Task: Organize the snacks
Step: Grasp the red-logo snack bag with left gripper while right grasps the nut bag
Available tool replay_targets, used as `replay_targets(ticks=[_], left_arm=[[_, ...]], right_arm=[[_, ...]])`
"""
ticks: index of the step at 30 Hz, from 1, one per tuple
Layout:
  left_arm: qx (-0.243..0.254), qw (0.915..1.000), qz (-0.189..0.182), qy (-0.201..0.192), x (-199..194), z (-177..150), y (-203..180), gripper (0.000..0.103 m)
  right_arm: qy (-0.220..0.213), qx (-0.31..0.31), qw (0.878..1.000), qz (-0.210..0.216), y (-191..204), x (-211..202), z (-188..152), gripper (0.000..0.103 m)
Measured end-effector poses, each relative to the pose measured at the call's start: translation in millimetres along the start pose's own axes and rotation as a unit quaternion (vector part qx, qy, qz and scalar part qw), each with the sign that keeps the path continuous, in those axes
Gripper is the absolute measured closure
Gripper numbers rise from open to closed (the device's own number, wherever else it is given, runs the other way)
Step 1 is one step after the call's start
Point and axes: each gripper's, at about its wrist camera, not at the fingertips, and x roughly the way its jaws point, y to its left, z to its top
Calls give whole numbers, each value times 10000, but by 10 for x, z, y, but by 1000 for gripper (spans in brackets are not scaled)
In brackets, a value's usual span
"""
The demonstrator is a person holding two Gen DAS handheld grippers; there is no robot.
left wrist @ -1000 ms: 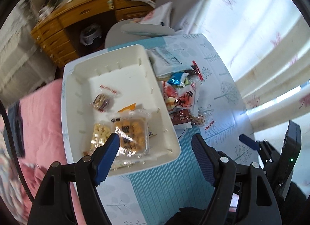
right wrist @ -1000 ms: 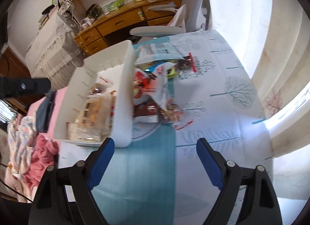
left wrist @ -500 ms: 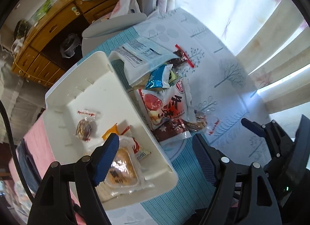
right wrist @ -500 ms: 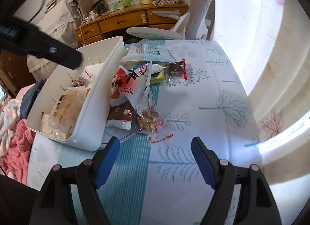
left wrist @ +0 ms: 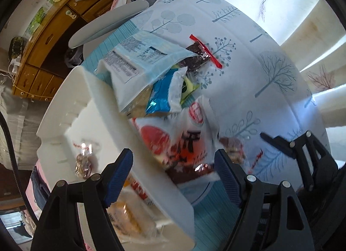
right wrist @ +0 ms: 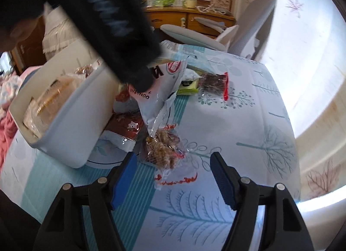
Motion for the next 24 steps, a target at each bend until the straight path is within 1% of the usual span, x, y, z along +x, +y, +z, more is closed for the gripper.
replay_targets(ticks=[4,6,8,9,11,12,13,14,15,18,20,24], left_arm=[[-12,10000,-18,-9,129,96,-51,26],[-78,9999,-96,-33,166,132,-48,27],[-157,9997,-129,-102,181,164,-27,31],[-198,9996,-111,-162,180,179,-8,35],[-286,9991,-222,-227,192,210,27,39],[-345,9985,-330,-271,189,224,48,49],[-411,9976,-467,-303,184,234,61,64],[-468,9971,-528,-296,190,241,70,71],[-524,9967,-563,-261,206,248,75,73],[-606,9959,-593,-326,210,251,80,74],[-710,9945,-694,-347,197,238,112,75],[-924,9908,-930,-341,150,189,181,77]], right_arm=[[93,-146,9998,135,19,95,-7,39],[110,-228,9996,139,29,117,-3,40],[104,-261,9995,174,26,122,11,41],[115,-264,9994,195,22,130,19,42],[157,-280,9993,215,25,155,52,43],[180,-301,9992,213,30,163,68,43],[194,-318,9991,223,37,166,75,44],[215,-342,9989,239,40,170,88,46],[241,-369,9987,258,46,171,104,48],[316,-423,9982,289,46,196,149,50],[385,-415,9979,318,58,201,160,53],[547,-170,9978,344,94,201,180,57]])
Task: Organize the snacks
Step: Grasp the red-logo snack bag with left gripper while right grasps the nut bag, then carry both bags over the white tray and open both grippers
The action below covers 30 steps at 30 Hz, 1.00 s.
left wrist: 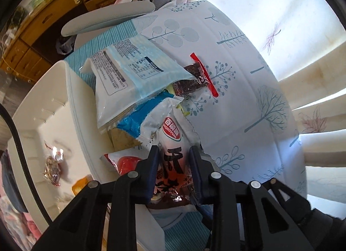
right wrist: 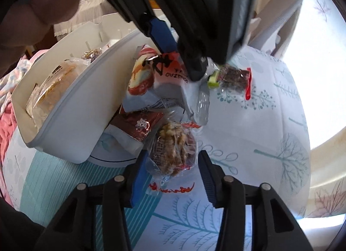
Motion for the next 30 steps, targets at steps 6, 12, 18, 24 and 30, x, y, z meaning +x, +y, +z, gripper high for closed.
replay_targets(ticks=[6,12,18,24,30], left_arm=[[-240,9986,-456,-81,-268,-82,55,78],[-270,9976,-566,-284,-555,-197,73,79],[-376,9947,-810,-512,-968,-401,140,79],[-526,9913,-868,-843,-1383,-650,281,79],[-820,9877,-846,-1027,-1661,-920,499,79]], right_arm=[[242,603,9978,142,-82,-12,-57,60],[420,1161,9922,176,-122,-137,-186,61],[502,1619,9854,145,-70,-325,-347,74],[488,1921,9800,169,-58,-519,-411,78],[268,2029,9788,120,51,-779,-365,78]])
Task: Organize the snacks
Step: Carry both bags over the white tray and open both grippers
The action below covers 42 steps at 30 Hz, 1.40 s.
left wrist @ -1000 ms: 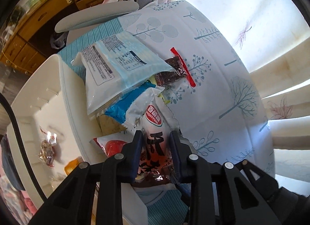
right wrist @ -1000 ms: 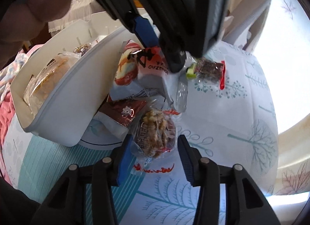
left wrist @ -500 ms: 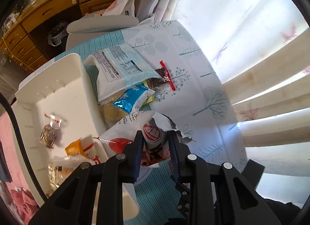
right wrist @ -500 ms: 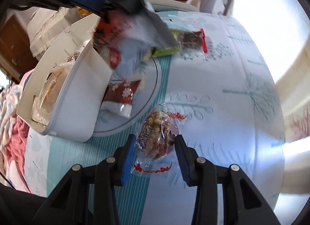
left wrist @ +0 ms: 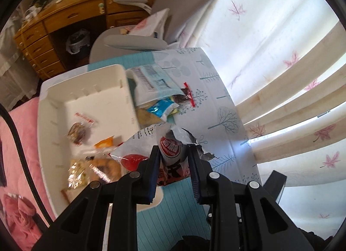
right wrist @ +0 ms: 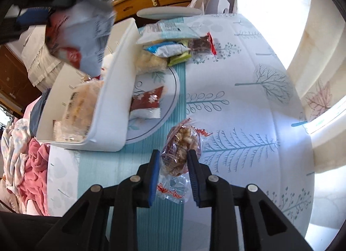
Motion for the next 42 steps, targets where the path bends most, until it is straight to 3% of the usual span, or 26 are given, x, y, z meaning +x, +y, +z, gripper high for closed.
replay_targets(ticks=[13,21,35,41,42], left_arm=[[-510,9980,258,-259,-534,-491,709,79],[-795,9957,310,-354,-627,-687,1166,79],[-1268,9911,171,-372,-536,-1027,1888,78],[-1489,9882,118,-334,-513,-1108,2076,78],[-1546,9873,86,-350,-508,-1116,2098,71]], right_arm=[[-786,273,9963,212,365,-563,160,77],[-1136,86,9929,351,732,-630,232,77],[-1067,-258,9914,705,1442,-369,259,77],[-929,-437,9926,646,1631,-319,259,77],[-878,-454,9932,617,1648,-309,262,76]])
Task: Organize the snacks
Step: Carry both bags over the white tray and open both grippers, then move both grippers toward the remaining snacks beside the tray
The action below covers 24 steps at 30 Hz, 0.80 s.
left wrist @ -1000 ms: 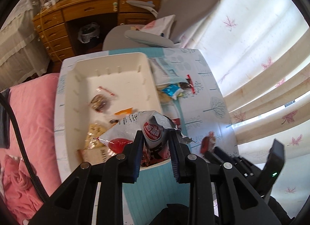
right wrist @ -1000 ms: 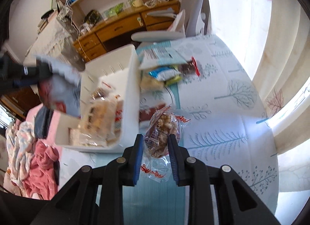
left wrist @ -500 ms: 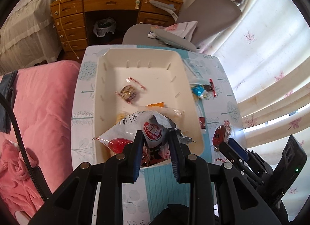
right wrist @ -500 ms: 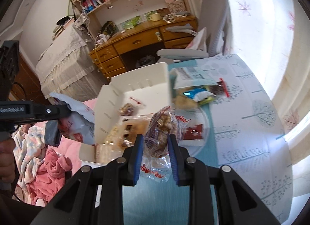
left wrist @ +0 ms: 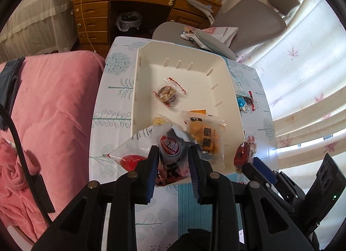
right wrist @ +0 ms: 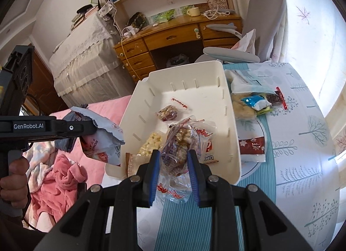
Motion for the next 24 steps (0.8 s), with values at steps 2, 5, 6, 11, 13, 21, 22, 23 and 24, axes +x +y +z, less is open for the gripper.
replay_targets(ticks=[2,5,6,11,13,21,22,23,24], left_arm=[[-86,10000,-43,-23,-12,-3,45,47],[-139,9998,65,-118,-50,-14,80,36],[-171,9998,32,-134,-59,-24,90,35],[-319,9994,-43,-136,-81,-104,110,30],[-364,9992,-80,-140,-82,-153,108,28],[-533,9985,-106,-65,-47,-340,-6,27],[-551,9984,-109,-77,-47,-366,-53,27],[-553,9984,-108,-80,-43,-388,-82,27],[-558,9983,-110,-96,-49,-409,-123,27]], right_arm=[[89,16,9999,-136,13,16,6,76],[136,74,9998,-143,6,-6,16,74],[162,86,9997,-179,5,-14,21,68],[218,145,9994,-233,-25,-88,26,58],[257,157,9993,-231,-39,-117,17,58],[322,101,9992,-197,-163,-217,-37,58],[326,90,9993,-178,-186,-232,-40,58],[326,80,9993,-160,-217,-251,-42,58],[325,71,9993,-145,-242,-269,-44,58]])
